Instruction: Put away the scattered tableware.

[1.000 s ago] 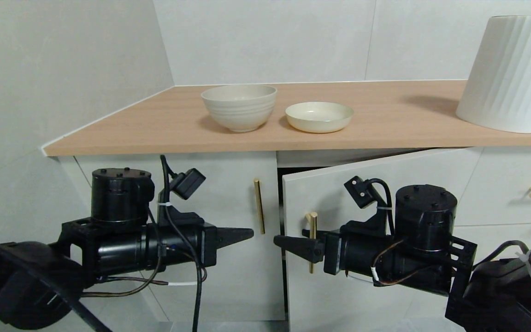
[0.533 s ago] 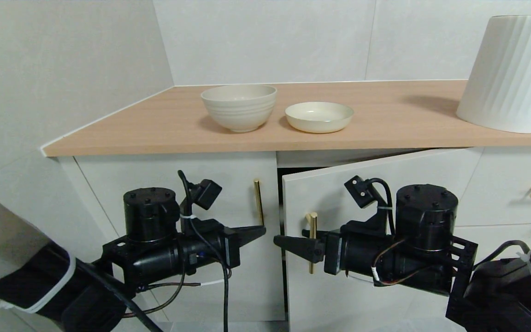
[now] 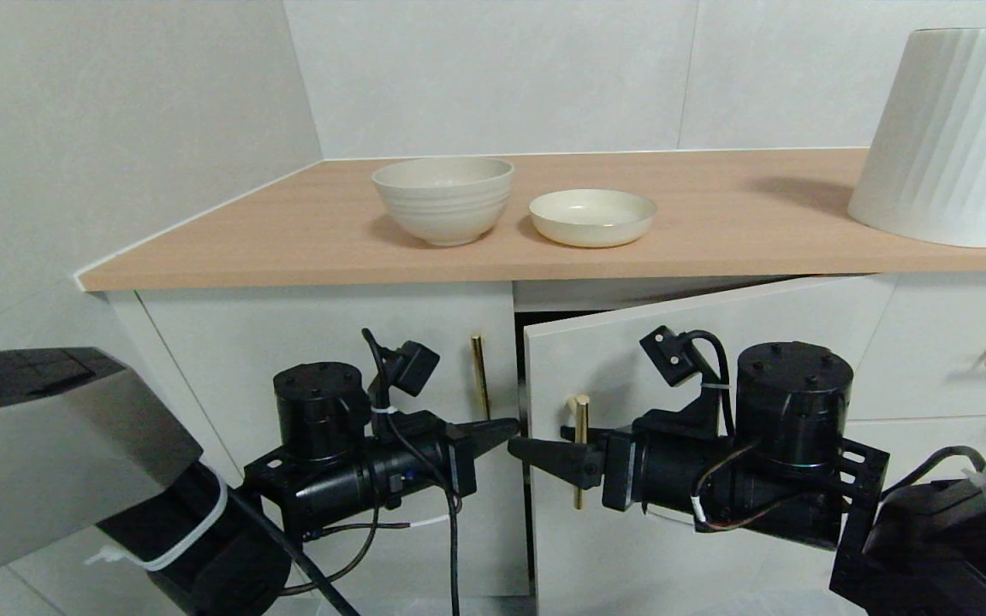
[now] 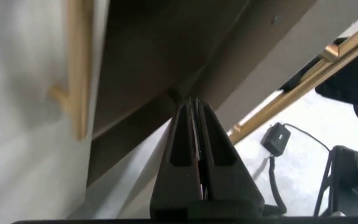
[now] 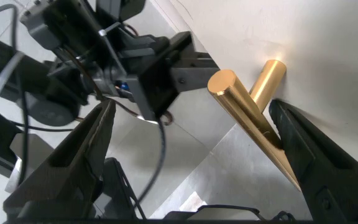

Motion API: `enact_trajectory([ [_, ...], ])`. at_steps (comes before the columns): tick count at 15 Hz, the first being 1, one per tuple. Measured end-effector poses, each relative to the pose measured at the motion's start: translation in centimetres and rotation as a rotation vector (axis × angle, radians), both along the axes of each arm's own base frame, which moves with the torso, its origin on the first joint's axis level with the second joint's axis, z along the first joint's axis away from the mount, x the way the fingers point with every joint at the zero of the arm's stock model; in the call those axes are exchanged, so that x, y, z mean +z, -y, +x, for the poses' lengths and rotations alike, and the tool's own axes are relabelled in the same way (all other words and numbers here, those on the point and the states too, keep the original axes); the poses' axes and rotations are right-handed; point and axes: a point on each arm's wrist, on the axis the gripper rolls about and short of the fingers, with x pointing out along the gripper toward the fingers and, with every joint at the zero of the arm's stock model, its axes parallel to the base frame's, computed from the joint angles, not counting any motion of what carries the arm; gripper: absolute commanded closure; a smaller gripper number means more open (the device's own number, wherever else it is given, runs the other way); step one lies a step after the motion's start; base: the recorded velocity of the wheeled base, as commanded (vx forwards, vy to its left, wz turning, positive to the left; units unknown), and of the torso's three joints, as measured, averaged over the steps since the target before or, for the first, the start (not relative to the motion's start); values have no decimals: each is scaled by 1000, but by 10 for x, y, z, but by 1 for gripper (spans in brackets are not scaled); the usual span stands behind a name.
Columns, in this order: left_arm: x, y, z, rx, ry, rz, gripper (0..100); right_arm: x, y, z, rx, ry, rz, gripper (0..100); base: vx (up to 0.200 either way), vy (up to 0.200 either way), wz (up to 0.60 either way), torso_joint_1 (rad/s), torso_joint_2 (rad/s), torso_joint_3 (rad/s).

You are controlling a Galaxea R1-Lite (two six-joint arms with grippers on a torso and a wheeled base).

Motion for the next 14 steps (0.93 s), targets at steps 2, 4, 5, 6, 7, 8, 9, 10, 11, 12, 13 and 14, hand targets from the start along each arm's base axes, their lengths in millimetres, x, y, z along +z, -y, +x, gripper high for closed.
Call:
enact_trajectory([
  [2, -1, 3, 4, -2, 8, -4, 100, 0, 0, 0, 1, 11, -4, 0, 0, 0, 0, 0, 0, 0],
  [4, 1, 7, 11, -6, 25, -13, 100, 0, 1, -1, -1, 17, -8, 0, 0, 0, 0, 0, 0, 0],
  [5, 1, 9, 14, -9, 33, -17, 100, 0, 1, -2, 1, 32, -15, 0, 0, 0, 0, 0, 0, 0],
  [6, 0, 11, 18, -9, 39, -20, 100, 0, 2, -2, 2, 40, -20, 0, 0, 0, 0, 0, 0, 0],
  [7, -2, 12, 21, -10, 43, -22, 100, 1, 3, -3, 3, 44, -22, 0, 0, 0, 0, 0, 0, 0],
  [8, -3, 14, 23, -11, 53, -27, 100, 1, 3, -4, 3, 45, -23, 0, 0, 0, 0, 0, 0, 0],
  [9, -4, 16, 25, -14, 74, -37, 100, 1, 4, -4, 2, 45, -23, 0, 0, 0, 0, 0, 0, 0],
  [10, -4, 19, 26, -19, 93, -47, 100, 1, 4, -4, 0, 46, -25, 0, 0, 0, 0, 0, 0, 0],
  [11, -6, 21, 26, -25, 93, -48, 100, -1, 7, -4, -3, 48, -32, 0, 0, 0, 0, 0, 0, 0],
  [12, -6, 23, 27, -28, 95, -49, 100, -3, 9, -4, -3, 70, -53, 0, 0, 0, 0, 0, 0, 0],
  [13, -5, 25, 29, -29, 103, -53, 100, -6, 12, -3, -6, 103, -84, 0, 0, 0, 0, 0, 0, 0],
  [14, -5, 26, 30, -31, 107, -55, 100, -8, 17, -1, -16, 124, -108, 0, 0, 0, 0, 0, 0, 0],
])
